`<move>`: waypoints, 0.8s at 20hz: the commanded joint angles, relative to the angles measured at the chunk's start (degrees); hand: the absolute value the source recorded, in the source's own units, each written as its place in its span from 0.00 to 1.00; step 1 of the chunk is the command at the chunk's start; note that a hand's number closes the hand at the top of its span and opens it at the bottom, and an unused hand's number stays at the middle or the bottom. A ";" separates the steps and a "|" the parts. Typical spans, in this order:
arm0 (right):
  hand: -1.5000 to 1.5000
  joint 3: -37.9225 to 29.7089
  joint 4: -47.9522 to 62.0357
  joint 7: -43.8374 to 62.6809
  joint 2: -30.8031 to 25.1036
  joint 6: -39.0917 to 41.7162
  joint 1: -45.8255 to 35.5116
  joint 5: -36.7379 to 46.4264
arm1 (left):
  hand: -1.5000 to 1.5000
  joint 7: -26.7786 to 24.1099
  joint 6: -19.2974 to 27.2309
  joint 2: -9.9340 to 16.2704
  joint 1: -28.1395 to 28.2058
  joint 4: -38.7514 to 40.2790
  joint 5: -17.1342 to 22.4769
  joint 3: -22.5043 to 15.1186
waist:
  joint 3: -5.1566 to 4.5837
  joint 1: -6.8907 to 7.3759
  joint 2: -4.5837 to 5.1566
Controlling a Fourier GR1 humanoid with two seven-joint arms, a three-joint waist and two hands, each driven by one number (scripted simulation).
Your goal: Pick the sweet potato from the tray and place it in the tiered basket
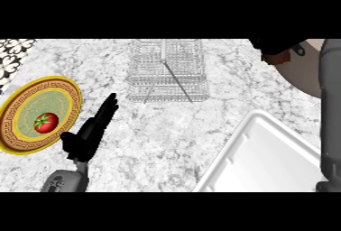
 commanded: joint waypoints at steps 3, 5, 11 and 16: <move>1.00 1.90 13.47 6.15 5.22 -6.25 -14.70 2.68 | 0.50 0.17 -2.85 1.79 -1.25 0.68 1.56 1.56 | -0.02 1.00 0.32; 1.00 1.13 18.16 4.02 5.94 -9.28 -15.88 2.69 | 0.50 -0.97 -0.63 -0.06 2.25 -1.27 -0.63 -0.52 | 0.01 0.94 0.26; 1.00 2.87 35.00 -0.53 8.26 -13.00 -24.38 5.37 | 0.50 1.69 -0.26 -0.53 -2.94 0.88 -0.91 -0.02 | -0.02 1.49 0.77; 1.00 1.96 45.20 -2.40 12.29 -19.61 -28.58 6.28 | 0.50 2.60 0.16 -1.47 -2.38 -1.11 -1.27 -0.98 | -0.02 2.50 0.98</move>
